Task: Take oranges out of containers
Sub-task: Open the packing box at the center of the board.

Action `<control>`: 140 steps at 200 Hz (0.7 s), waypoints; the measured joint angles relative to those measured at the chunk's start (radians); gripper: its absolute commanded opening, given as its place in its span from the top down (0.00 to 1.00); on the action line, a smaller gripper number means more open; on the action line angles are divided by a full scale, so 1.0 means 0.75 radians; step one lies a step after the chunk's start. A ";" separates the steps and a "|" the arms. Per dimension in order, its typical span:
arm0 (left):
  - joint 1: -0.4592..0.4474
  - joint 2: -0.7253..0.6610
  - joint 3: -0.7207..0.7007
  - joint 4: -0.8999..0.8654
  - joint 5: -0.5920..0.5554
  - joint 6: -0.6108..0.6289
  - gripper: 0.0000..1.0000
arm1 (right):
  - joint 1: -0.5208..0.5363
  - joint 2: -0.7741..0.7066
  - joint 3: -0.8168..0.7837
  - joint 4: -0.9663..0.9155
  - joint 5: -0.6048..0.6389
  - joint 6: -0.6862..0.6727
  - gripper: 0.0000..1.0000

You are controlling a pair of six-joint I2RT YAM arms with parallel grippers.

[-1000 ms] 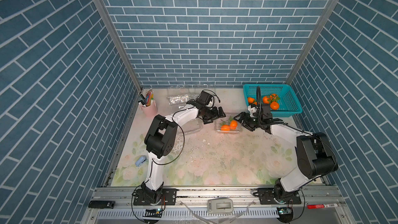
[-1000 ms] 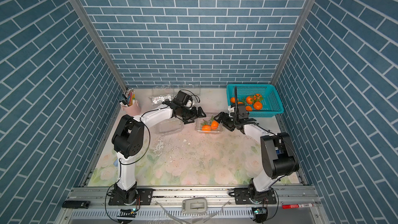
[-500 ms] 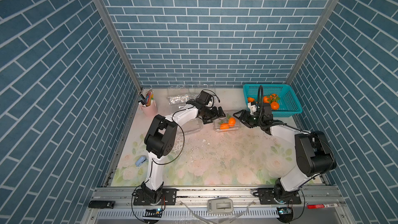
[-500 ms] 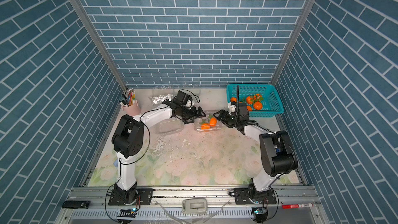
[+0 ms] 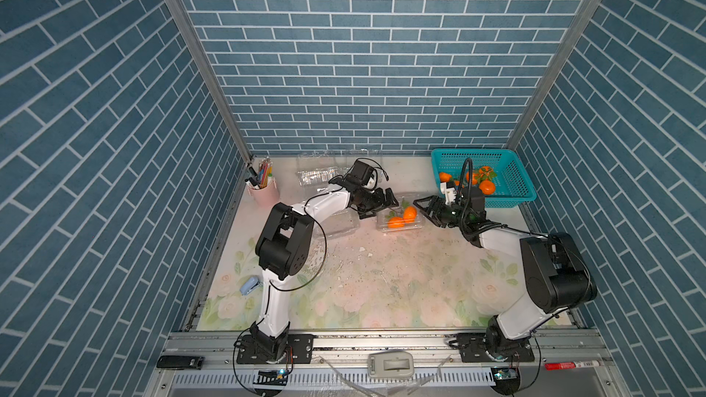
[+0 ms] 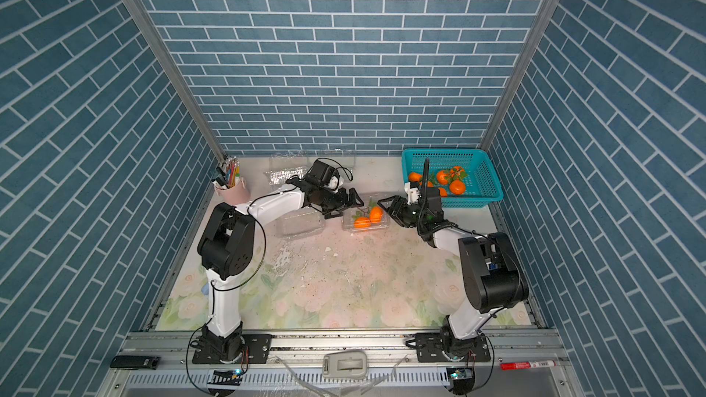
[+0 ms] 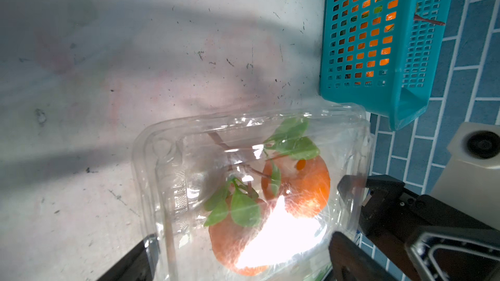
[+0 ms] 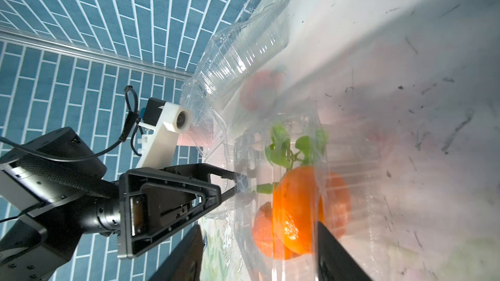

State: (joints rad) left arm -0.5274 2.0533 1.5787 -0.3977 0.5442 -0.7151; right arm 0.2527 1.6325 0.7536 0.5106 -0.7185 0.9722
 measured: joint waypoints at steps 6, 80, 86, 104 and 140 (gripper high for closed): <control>0.000 0.000 0.000 0.000 0.000 0.003 0.01 | 0.000 0.001 -0.008 0.020 -0.007 0.015 0.40; 0.000 0.000 -0.018 0.059 0.006 0.025 0.01 | -0.001 0.054 -0.036 0.124 -0.030 0.169 0.57; 0.000 0.000 -0.019 0.062 0.010 0.027 0.01 | -0.001 0.063 -0.045 0.136 -0.030 0.184 0.58; 0.001 0.000 -0.022 0.078 0.016 0.032 0.01 | -0.001 0.086 -0.072 0.150 -0.027 0.233 0.63; 0.001 0.000 -0.023 0.099 0.023 0.046 0.01 | -0.001 0.100 -0.079 0.148 -0.022 0.271 0.73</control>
State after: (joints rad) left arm -0.5270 2.0533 1.5616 -0.3233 0.5613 -0.6804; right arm 0.2520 1.7073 0.6941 0.6216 -0.7353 1.1755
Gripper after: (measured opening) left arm 0.994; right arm 0.297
